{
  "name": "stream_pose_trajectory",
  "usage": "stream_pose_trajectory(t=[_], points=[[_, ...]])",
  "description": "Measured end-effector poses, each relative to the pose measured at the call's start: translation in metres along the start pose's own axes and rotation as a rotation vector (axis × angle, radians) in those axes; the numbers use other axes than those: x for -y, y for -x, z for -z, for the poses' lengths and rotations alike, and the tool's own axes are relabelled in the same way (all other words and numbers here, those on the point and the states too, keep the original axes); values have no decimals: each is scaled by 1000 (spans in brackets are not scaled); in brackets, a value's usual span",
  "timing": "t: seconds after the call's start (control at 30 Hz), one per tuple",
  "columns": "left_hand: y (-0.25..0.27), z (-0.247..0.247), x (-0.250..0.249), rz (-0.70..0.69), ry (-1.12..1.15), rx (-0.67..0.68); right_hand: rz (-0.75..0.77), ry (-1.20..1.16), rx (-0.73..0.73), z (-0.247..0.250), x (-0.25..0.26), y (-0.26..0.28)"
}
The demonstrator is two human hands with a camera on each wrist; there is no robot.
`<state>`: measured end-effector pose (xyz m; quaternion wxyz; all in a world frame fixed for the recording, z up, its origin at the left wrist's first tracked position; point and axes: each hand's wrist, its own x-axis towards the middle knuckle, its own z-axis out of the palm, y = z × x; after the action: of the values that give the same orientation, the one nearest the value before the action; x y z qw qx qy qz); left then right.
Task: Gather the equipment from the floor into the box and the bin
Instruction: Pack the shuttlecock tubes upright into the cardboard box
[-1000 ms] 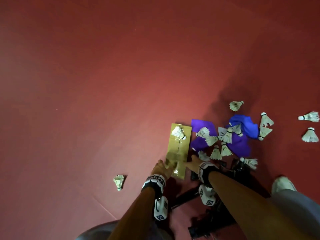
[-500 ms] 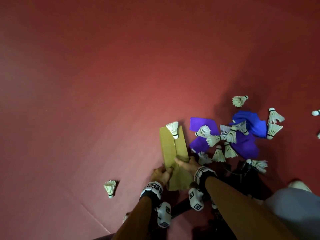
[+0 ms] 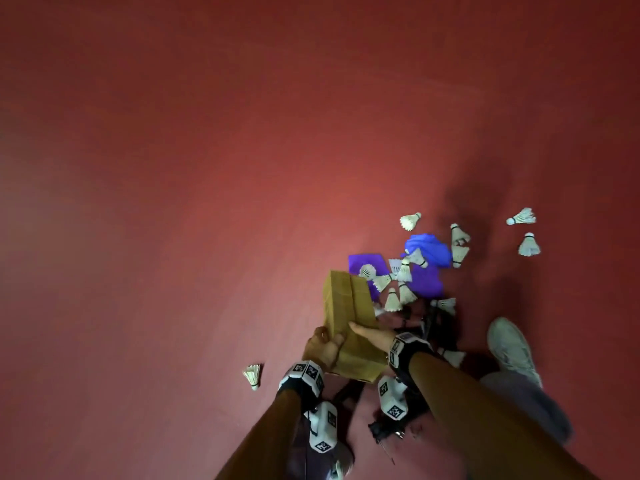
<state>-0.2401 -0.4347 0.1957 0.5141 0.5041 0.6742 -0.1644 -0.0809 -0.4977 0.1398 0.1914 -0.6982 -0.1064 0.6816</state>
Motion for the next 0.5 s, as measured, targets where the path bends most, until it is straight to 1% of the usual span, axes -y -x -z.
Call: stream_pose_trajectory(t=[0.07, 0.1, 0.2, 0.23, 0.3, 0.4, 0.5], points=[[49, 15, -42, -75, -7, 9, 13, -16, -23, 30, 46, 72], [71, 23, -62, -118, 9, 9, 14, -31, -48, 44, 62, 99], [134, 48, -126, -212, 23, -13, 116, -56, -126, 87, 111, 169], [152, 55, -147, -240, 43, -21, 139, -76, -172, 99, 121, 181], [190, 69, -188, -284, 94, -22, 226, -96, -206, 121, 146, 221], [244, 88, -242, -378, 149, -25, 361, -176, -269, 151, 187, 310], [309, 102, -287, -512, 198, -47, 503, -183, -330, 186, 209, 390]])
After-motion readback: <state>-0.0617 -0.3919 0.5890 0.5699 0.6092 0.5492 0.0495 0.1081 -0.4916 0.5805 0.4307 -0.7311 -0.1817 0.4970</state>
